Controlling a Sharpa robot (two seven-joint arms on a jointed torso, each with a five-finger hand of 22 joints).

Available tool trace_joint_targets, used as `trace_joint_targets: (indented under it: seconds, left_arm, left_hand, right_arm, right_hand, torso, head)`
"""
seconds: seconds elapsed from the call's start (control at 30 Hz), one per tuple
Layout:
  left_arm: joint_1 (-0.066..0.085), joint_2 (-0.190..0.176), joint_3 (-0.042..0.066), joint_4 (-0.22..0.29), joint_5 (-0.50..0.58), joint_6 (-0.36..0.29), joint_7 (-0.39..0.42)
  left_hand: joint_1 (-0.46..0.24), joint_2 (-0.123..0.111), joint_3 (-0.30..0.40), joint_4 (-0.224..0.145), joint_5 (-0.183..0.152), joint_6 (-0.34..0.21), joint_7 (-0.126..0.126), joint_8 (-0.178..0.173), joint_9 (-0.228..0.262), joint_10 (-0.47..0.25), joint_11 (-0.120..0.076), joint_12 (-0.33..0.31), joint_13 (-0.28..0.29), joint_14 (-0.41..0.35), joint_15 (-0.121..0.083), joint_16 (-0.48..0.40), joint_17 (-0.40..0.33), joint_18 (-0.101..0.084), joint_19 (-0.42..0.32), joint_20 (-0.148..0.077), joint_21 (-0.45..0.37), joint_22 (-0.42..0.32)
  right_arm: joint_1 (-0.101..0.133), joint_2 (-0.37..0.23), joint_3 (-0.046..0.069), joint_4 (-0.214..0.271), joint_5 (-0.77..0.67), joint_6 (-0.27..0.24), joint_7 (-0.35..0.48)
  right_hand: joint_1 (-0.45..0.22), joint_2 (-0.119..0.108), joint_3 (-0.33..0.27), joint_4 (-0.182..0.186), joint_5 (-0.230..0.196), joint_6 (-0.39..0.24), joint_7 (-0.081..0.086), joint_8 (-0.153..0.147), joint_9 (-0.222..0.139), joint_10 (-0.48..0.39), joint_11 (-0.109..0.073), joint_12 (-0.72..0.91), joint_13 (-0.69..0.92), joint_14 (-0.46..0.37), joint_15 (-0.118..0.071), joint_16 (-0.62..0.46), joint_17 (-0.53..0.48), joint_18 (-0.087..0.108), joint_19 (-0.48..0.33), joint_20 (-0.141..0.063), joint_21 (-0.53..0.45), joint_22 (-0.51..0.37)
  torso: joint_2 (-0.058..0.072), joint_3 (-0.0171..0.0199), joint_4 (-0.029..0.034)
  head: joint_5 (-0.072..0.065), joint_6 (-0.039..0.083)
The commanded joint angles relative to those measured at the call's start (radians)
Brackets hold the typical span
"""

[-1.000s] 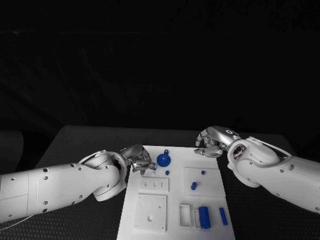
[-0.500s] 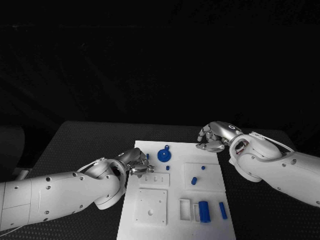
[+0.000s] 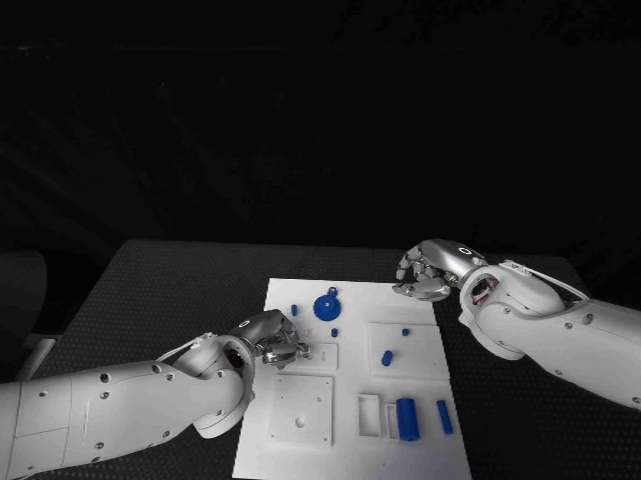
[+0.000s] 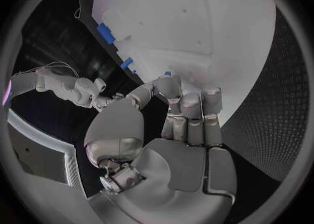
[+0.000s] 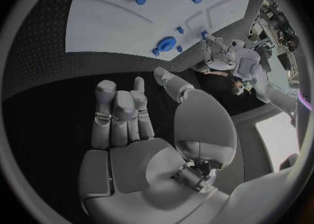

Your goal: Assemble the parts on the task board

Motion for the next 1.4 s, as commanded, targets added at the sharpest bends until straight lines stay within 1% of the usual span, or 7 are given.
trace_joint_targets:
  seconds: [0.03,0.27,0.63,0.73,0.8,1.1,1.4]
  left_arm:
    - [0.001,0.004,0.001,0.000,-0.036,-0.032,0.004]
    - [0.001,0.010,0.001,-0.010,-0.043,-0.025,0.003]
    - [-0.001,0.034,0.001,-0.032,-0.054,-0.004,-0.013]
    - [-0.002,0.039,0.001,-0.035,-0.055,0.008,-0.019]
    - [-0.003,0.041,0.001,-0.036,-0.055,0.014,-0.022]
    - [-0.004,0.045,0.001,-0.038,-0.059,0.065,-0.039]
    - [-0.004,0.049,0.001,-0.045,-0.062,0.069,-0.050]
  left_hand:
    - [0.009,0.007,0.003,0.006,0.005,0.153,-0.108,-0.002,0.262,-0.036,-0.026,0.005,-0.002,0.048,-0.063,0.005,-0.002,0.013,0.004,-0.131,0.007,-0.001]
    - [0.009,0.006,0.003,0.006,0.004,0.152,-0.108,-0.002,0.262,-0.036,-0.026,0.006,-0.002,0.047,-0.063,0.004,-0.003,0.014,0.004,-0.130,0.008,-0.001]
    - [0.007,0.007,0.003,0.009,0.002,0.151,-0.107,-0.005,0.263,-0.039,-0.025,0.007,-0.005,0.046,-0.062,0.004,-0.008,0.014,0.002,-0.130,0.009,-0.003]
    - [0.006,0.007,0.004,0.013,-0.008,0.150,-0.106,-0.008,0.263,-0.041,-0.024,0.008,-0.009,0.044,-0.062,0.004,-0.013,0.015,0.001,-0.130,0.011,-0.005]
    - [0.006,0.007,0.004,0.016,-0.016,0.148,-0.106,-0.010,0.264,-0.043,-0.024,0.008,-0.011,0.043,-0.061,0.003,-0.016,0.015,-0.001,-0.129,0.012,-0.006]
    - [0.007,0.006,0.005,0.017,-0.019,0.148,-0.105,-0.012,0.264,-0.043,-0.022,0.009,-0.013,0.042,-0.060,0.004,-0.020,0.015,-0.002,-0.129,0.013,-0.007]
    - [0.005,0.001,0.003,0.019,-0.023,0.149,-0.103,-0.014,0.265,-0.043,-0.020,0.011,-0.016,0.040,-0.058,0.004,-0.024,0.015,-0.005,-0.128,0.014,-0.008]
  right_arm:
    - [0.000,0.000,0.000,0.000,0.000,0.004,0.007]
    - [0.000,-0.002,0.000,0.000,0.000,0.005,0.007]
    - [0.000,-0.001,0.000,0.001,0.001,0.006,0.006]
    - [0.000,-0.001,0.000,0.002,0.001,0.006,0.006]
    - [0.000,-0.002,0.000,0.002,0.001,0.007,0.006]
    - [0.000,-0.002,0.000,0.003,0.001,0.009,0.006]
    - [0.000,-0.002,0.000,0.003,0.001,0.009,0.006]
  right_hand:
    - [0.001,-0.009,0.001,0.008,0.007,0.002,0.008,-0.006,-0.002,-0.007,-0.003,-0.003,-0.002,-0.004,-0.001,-0.007,0.000,0.036,0.000,0.000,-0.006,0.006]
    - [0.000,-0.008,0.001,0.010,0.010,0.002,0.008,-0.006,-0.002,-0.007,-0.003,-0.003,-0.002,-0.004,-0.001,-0.007,0.000,0.036,0.000,0.000,-0.006,0.006]
    - [0.000,-0.008,0.001,0.011,0.014,0.003,0.008,-0.006,-0.002,-0.007,-0.003,-0.003,-0.002,-0.004,-0.001,-0.007,0.001,0.036,0.001,0.000,-0.007,0.006]
    - [0.000,-0.008,0.001,0.011,0.015,0.003,0.007,-0.006,-0.002,-0.007,-0.003,-0.003,-0.002,-0.004,-0.001,-0.007,0.001,0.036,0.001,0.000,-0.007,0.006]
    - [0.000,-0.008,0.001,0.011,0.015,0.003,0.007,-0.006,-0.002,-0.007,-0.003,-0.003,-0.002,-0.004,-0.001,-0.007,0.001,0.036,0.001,0.000,-0.007,0.006]
    - [0.000,-0.008,0.000,0.012,0.019,0.003,0.007,-0.007,-0.002,-0.007,-0.003,-0.003,-0.002,-0.004,-0.001,-0.008,0.001,0.036,0.001,0.000,-0.007,0.006]
    - [0.000,-0.008,0.000,0.014,0.021,0.003,0.007,-0.007,-0.002,-0.007,-0.003,-0.003,-0.002,-0.004,-0.001,-0.008,0.001,0.036,0.001,0.000,-0.007,0.007]
  torso:
    - [0.000,-0.0003,0.0002]
    - [-0.001,0.0000,0.0007]
    - [0.000,0.0004,-0.0003]
    - [0.000,0.0004,0.0001]
    - [-0.001,0.0004,-0.0002]
    - [-0.001,-0.0006,0.0009]
    - [-0.001,-0.0011,0.0009]
  head:
    - [-0.003,-0.004]
    - [-0.006,-0.008]
    - [-0.006,-0.006]
    - [-0.007,-0.008]
    - [-0.008,-0.008]
    - [-0.010,-0.011]
    - [-0.011,-0.009]
